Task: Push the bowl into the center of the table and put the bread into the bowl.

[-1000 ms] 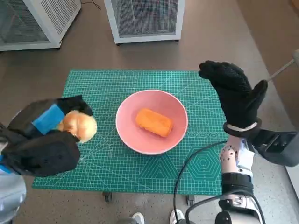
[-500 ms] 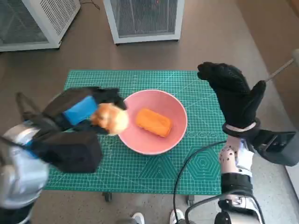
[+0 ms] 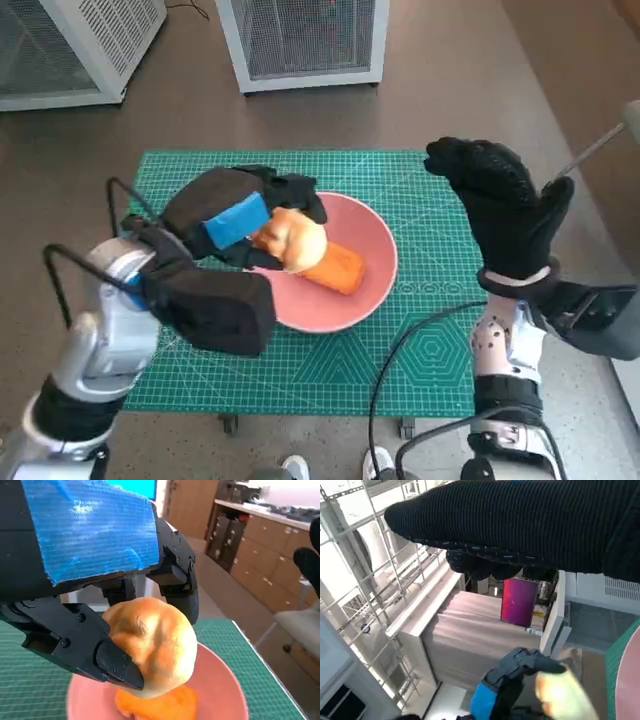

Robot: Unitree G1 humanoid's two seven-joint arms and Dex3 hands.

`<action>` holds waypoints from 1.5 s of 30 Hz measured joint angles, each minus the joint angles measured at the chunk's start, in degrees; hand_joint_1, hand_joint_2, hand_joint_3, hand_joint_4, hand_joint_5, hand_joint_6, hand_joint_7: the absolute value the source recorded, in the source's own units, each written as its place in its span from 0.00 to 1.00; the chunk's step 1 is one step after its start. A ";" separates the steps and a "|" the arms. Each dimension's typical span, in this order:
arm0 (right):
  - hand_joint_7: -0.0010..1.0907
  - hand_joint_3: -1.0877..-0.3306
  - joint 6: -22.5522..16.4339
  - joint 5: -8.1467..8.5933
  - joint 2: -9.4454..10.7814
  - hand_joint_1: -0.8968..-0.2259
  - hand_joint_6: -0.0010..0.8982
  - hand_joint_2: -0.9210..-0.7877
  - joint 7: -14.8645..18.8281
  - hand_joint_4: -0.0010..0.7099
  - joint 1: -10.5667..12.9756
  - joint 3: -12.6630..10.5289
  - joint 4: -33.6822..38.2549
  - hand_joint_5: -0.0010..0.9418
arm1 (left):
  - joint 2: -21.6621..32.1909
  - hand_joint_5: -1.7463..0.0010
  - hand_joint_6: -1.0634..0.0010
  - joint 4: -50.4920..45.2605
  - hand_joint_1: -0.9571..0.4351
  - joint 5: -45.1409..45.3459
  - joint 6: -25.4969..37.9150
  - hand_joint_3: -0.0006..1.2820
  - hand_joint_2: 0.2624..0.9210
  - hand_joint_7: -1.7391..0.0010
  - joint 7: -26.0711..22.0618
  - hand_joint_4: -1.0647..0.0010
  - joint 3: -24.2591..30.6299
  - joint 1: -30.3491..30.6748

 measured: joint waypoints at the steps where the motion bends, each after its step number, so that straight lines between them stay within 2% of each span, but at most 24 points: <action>1: 0.03 0.78 -0.01 -0.01 -0.01 0.58 0.59 0.00 0.00 0.46 0.16 -0.01 -0.04 0.01 | -0.32 0.25 0.53 0.43 0.69 0.00 -0.05 0.12 1.00 0.31 0.01 0.40 -0.06 -0.06; 2: 0.03 0.78 -0.02 -0.01 -0.01 0.58 0.59 0.00 -0.01 0.46 0.28 -0.02 -0.04 0.01 | -0.60 0.24 0.58 0.72 0.69 0.00 -0.06 0.15 1.00 0.28 0.01 0.43 -0.07 -0.07; 3: 0.03 0.78 -0.04 -0.02 -0.02 0.58 0.59 0.00 -0.02 0.46 0.39 -0.02 -0.05 0.01 | -0.86 0.31 0.61 1.03 0.69 -0.01 -0.07 0.15 0.97 0.34 0.04 0.48 -0.07 -0.09; 5: 0.03 0.78 -0.07 -0.03 -0.02 0.59 0.59 0.00 -0.06 0.46 0.50 -0.01 -0.07 0.01 | -1.24 0.64 0.60 1.48 0.70 -0.01 -0.07 0.12 0.92 0.62 0.06 0.52 -0.07 -0.09; 7: 0.03 0.78 -0.09 -0.03 -0.02 0.59 0.59 0.00 -0.13 0.46 0.53 -0.02 -0.12 0.01 | -1.39 0.81 0.59 1.67 0.68 -0.01 -0.07 0.09 0.91 0.77 0.06 0.54 -0.07 -0.09; 8: 0.03 0.78 -0.12 -0.04 -0.02 0.59 0.59 0.00 -0.19 0.46 0.54 -0.01 -0.17 0.01 | -1.42 0.87 0.59 1.68 0.65 0.00 -0.07 0.07 0.91 0.83 0.06 0.56 -0.06 -0.09; 11: 0.03 0.78 -0.31 -0.06 -0.01 0.59 0.59 0.00 -0.32 0.46 0.59 0.00 -0.36 0.01 | -1.44 0.96 0.59 1.68 0.62 -0.04 -0.15 0.04 0.90 0.92 0.16 0.59 -0.03 -0.07; 15: 0.03 0.77 -0.40 -0.08 0.01 0.58 0.59 0.00 -0.54 0.46 0.62 0.04 -0.67 0.01 | -1.44 0.99 0.59 1.63 0.59 -0.21 -0.48 0.03 0.90 0.95 0.32 0.63 0.13 0.01; 25: 0.03 0.77 -0.89 -0.25 0.19 0.58 0.59 0.00 -1.00 0.47 0.63 0.40 -0.61 0.01 | -1.27 1.00 0.61 0.58 0.56 -1.66 -4.49 0.01 0.90 0.98 2.34 0.72 2.39 2.63; 34: 0.03 0.78 -1.10 -1.07 0.48 0.58 0.60 0.00 -1.36 0.47 0.64 0.90 -0.59 0.01 | -1.42 1.00 0.64 0.00 0.53 -7.14 -11.46 0.01 0.90 0.99 6.60 0.77 9.34 6.84; 39: 0.03 0.78 -1.03 -1.09 0.59 0.58 0.60 0.00 -1.45 0.47 0.71 1.03 -0.83 0.01 | -4.25 1.00 0.67 2.99 0.46 -15.49 -20.03 0.03 0.96 1.00 11.37 0.78 15.39 9.92; 41: 0.03 0.78 -0.98 -1.10 0.62 0.57 0.59 0.00 -1.52 0.47 0.73 1.09 -1.02 0.00 | -5.26 1.00 0.70 3.98 0.38 -17.93 -22.28 0.10 1.00 1.00 12.22 0.77 16.79 10.64; 42: 0.02 0.79 -0.87 -1.12 0.64 0.57 0.58 0.00 -1.93 0.46 0.72 1.17 -1.45 0.00 | -7.14 1.00 0.71 5.88 0.37 -21.88 -25.36 0.13 1.00 1.00 13.67 0.76 19.46 12.17; 45: 0.02 0.79 -0.81 -1.17 0.91 0.57 0.56 0.00 -2.42 0.45 0.67 1.37 -1.91 0.00 | -10.60 0.99 0.72 6.71 0.35 -28.15 -28.34 0.16 1.00 1.00 15.33 0.76 22.43 13.17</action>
